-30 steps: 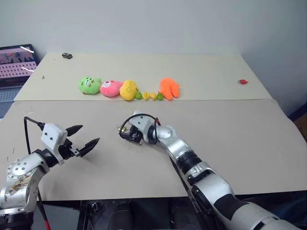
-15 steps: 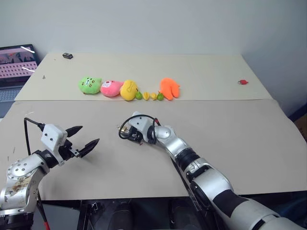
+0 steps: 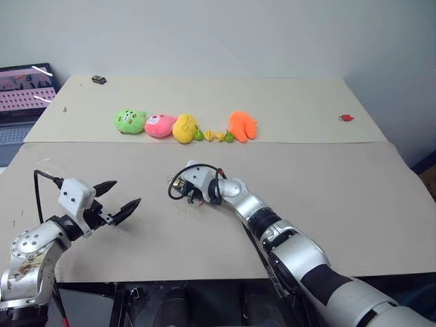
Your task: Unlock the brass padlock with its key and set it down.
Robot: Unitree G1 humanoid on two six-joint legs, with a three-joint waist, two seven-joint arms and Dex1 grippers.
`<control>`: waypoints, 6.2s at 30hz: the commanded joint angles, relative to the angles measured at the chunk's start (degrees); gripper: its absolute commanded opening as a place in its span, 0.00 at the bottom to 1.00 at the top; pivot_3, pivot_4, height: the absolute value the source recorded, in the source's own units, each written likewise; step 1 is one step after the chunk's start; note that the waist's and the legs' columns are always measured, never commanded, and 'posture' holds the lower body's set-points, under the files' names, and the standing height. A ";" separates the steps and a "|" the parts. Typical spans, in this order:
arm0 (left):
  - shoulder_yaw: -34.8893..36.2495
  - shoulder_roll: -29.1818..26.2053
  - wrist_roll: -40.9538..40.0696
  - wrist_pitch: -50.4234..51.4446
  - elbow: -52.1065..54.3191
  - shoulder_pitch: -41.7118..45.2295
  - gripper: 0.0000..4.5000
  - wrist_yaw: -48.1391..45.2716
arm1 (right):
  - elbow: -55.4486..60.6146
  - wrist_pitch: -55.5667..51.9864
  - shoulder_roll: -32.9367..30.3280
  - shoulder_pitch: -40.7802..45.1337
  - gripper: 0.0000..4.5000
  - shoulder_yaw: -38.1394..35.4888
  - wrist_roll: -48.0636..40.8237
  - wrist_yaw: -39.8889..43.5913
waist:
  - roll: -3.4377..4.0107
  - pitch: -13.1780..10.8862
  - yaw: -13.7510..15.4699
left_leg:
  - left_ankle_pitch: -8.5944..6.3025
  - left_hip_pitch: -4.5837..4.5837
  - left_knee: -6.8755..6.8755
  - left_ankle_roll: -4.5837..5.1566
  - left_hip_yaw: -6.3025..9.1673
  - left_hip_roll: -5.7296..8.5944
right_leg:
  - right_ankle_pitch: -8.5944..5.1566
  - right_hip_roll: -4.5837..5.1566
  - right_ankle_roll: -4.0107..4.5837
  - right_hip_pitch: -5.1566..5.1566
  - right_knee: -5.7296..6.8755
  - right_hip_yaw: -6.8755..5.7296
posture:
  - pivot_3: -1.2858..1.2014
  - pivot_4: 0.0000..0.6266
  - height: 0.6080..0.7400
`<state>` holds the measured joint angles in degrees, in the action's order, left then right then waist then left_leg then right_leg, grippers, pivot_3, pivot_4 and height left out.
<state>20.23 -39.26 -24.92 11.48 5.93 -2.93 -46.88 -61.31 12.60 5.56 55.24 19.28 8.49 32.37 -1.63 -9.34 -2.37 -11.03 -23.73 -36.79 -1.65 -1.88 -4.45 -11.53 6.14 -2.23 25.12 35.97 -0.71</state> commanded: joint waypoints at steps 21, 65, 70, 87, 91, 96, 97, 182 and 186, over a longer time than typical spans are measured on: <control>0.26 -0.25 -5.70 10.86 0.08 2.06 1.00 -1.36 | 23.63 -1.94 -11.38 -9.39 0.21 -3.49 -5.85 16.71 | -0.04 -0.05 0.12 | -0.05 -0.16 0.01 -0.07 0.00 0.00 | -0.01 0.00 0.04 0.09 -0.05 -0.01 | 0.52 0.24 0.86; -8.69 5.13 -41.57 53.55 7.95 11.22 1.00 15.84 | 48.65 2.60 -27.19 -20.29 0.21 -1.06 -11.12 28.33 | -0.28 -0.20 0.43 | -0.04 0.00 -0.06 -0.09 0.11 0.05 | -0.12 -0.05 0.01 -0.07 -0.03 0.01 | 0.52 0.24 0.86; -6.73 5.64 -41.72 52.83 4.71 14.40 0.68 14.53 | 48.27 3.37 -27.30 -20.62 0.21 -0.37 -10.44 28.66 | -0.29 -0.20 0.78 | -0.04 -0.01 -0.06 -0.09 0.12 0.05 | -0.12 -0.05 0.00 -0.06 -0.04 0.01 | 0.52 0.24 0.86; -7.21 11.91 -45.87 58.68 -1.26 21.84 0.05 16.20 | 48.87 2.71 -27.76 -19.84 0.21 -0.69 -10.57 29.42 | -0.31 -0.22 1.39 | -0.03 -0.03 -0.08 -0.10 0.12 0.07 | -0.12 -0.05 -0.02 -0.10 -0.05 0.03 | 0.52 0.24 0.86; -5.91 13.25 -47.04 59.76 -3.79 22.50 0.05 18.19 | 49.08 2.60 -27.76 -19.93 0.21 -0.73 -10.38 29.11 | -0.31 -0.22 1.50 | -0.03 -0.02 -0.08 -0.10 0.13 0.08 | -0.11 -0.05 -0.02 -0.10 -0.04 0.02 | 0.52 0.24 0.86; -4.21 12.03 -48.56 60.72 -2.72 21.95 0.44 18.43 | 49.36 2.43 -28.10 -20.40 0.21 -0.77 -10.11 28.86 | -0.33 -0.23 1.37 | -0.03 -0.02 -0.10 -0.10 0.14 0.07 | -0.11 -0.05 -0.02 -0.11 -0.04 0.02 | 0.52 0.24 0.86; -4.49 11.47 -47.82 60.70 -2.53 21.71 0.44 18.46 | 49.32 2.42 -28.19 -20.42 0.21 -0.78 -10.16 28.92 | -0.33 -0.23 1.37 | -0.03 -0.02 -0.09 -0.10 0.14 0.08 | -0.11 -0.05 -0.01 -0.11 -0.03 0.02 | 0.52 0.24 0.86; -4.48 15.91 -39.36 58.89 -5.06 22.97 0.44 16.75 | 49.64 -0.10 -29.36 -19.44 0.21 -2.42 -13.83 31.19 | -0.35 -0.24 1.52 | -0.02 -0.02 -0.10 -0.12 0.15 0.09 | -0.05 -0.05 0.08 -0.12 -0.03 0.02 | 0.52 0.24 0.86; -4.17 15.99 -39.66 59.19 -5.00 23.09 0.44 16.90 | 49.69 -0.20 -29.10 -19.33 0.21 -2.36 -13.85 31.11 | -0.35 -0.24 1.51 | -0.02 -0.02 -0.10 -0.12 0.16 0.09 | -0.05 -0.05 0.07 -0.12 -0.03 0.02 | 0.52 0.24 0.86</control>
<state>14.95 -23.13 -63.15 70.39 -0.02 19.39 -29.38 -13.80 12.31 -23.50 35.12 18.69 -3.59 63.57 -1.97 -9.58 -0.86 -11.05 -23.75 -36.88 -1.77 -1.72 -4.36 -11.58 6.09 -2.15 25.00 35.94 -0.69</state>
